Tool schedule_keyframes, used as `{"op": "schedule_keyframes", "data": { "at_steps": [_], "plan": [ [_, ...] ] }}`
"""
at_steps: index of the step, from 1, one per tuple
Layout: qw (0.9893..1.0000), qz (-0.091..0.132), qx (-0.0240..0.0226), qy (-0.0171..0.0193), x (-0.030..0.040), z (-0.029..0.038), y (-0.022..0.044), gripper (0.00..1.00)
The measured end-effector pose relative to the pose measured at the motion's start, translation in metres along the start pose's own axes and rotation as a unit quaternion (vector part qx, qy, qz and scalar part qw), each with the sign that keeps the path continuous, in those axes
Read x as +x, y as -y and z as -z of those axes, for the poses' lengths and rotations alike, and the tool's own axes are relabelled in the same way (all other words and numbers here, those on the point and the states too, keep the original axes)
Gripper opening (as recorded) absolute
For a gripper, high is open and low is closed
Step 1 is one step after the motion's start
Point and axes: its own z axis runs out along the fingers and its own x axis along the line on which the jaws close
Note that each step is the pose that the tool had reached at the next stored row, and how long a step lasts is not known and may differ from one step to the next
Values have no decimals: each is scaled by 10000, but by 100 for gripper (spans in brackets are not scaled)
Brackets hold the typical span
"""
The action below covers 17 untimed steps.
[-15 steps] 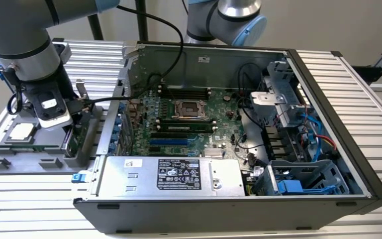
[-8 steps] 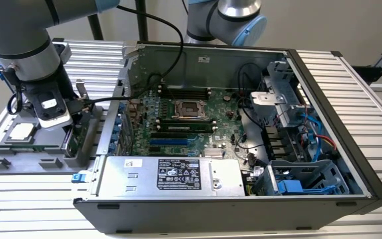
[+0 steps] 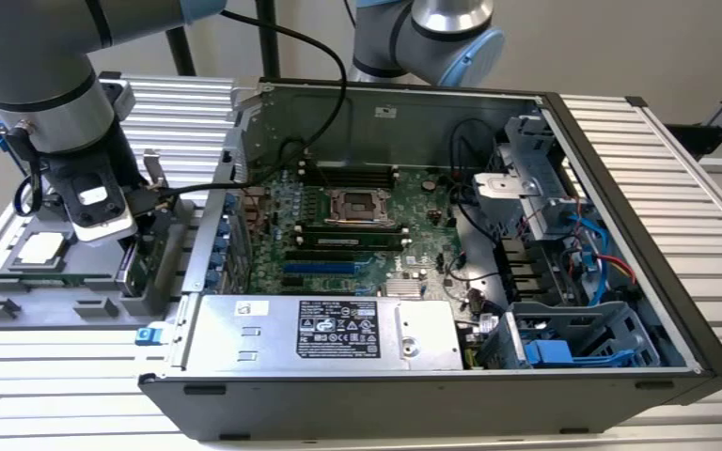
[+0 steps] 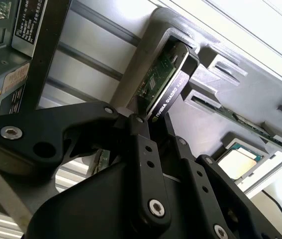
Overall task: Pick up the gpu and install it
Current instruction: 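Pick up the gpu and move the gpu toward the slot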
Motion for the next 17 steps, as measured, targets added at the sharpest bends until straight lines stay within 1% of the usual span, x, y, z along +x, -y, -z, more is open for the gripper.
{"op": "schedule_keyframes", "data": {
  "at_steps": [5,17],
  "plan": [
    [10000,0,-3,4,-1,14,-1,0],
    [10000,0,0,1,0,149,-7,0]
  ]
}}
